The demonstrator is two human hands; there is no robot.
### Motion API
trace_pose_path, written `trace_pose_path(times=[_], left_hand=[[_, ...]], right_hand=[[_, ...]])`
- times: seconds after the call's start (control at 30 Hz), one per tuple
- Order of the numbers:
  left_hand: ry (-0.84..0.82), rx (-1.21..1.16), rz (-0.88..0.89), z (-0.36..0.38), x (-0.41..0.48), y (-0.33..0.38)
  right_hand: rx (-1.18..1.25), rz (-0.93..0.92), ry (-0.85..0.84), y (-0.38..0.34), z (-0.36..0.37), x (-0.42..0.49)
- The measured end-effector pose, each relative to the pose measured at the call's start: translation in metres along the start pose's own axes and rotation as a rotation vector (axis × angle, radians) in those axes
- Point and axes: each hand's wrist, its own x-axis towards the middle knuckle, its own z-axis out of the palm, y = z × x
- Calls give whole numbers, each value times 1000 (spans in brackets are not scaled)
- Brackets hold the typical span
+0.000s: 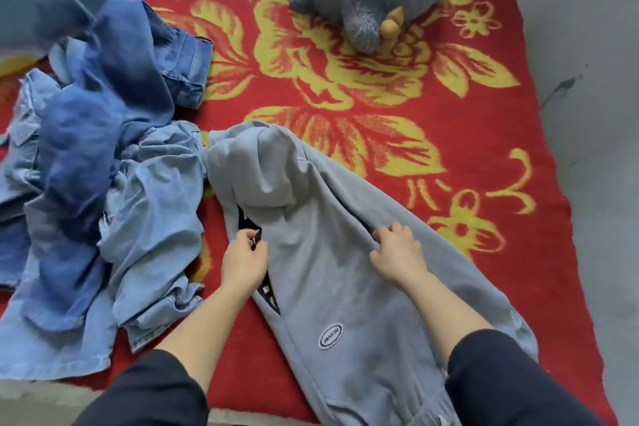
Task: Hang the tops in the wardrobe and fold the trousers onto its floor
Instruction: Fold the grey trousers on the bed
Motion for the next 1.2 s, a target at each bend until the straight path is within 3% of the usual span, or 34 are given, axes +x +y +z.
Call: trace_pose_path(times=[0.17, 0.3, 0.5, 0.6, 0.73, 0.8, 0.87, 0.93, 1.03, 1.13, 1.2], left_hand=[[253, -341, -24, -26, 90, 25], [309, -549, 54, -44, 148, 52], [53, 180, 173, -42, 176, 44], [-12, 37, 161, -44, 171, 18], [-15, -349, -214, -56, 180, 25], [-131, -283, -166, -61, 183, 30], [-366, -53, -35, -65, 178, 38], [-578, 169, -19, -68, 169, 50], [-653, 205, 0, -82, 162, 80], [-613, 105, 40, -104, 161, 128], [-525, 166, 150, -115, 161, 167]], right_hand=[[94, -125, 92, -57, -16, 87], [271, -123, 163, -97, -25, 147], [550, -92, 162, -143, -33, 203], [581, -114, 106, -161, -30, 218], [515, -166, -86, -176, -23, 217], [482, -179, -256, -178, -23, 212], [461, -202, -436, -172, -31, 202], [534, -202, -457, -160, -47, 195], [828, -204, -196, -143, -93, 187], [835, -296, 168, -130, -148, 181], [806, -308, 407, -125, -178, 177]])
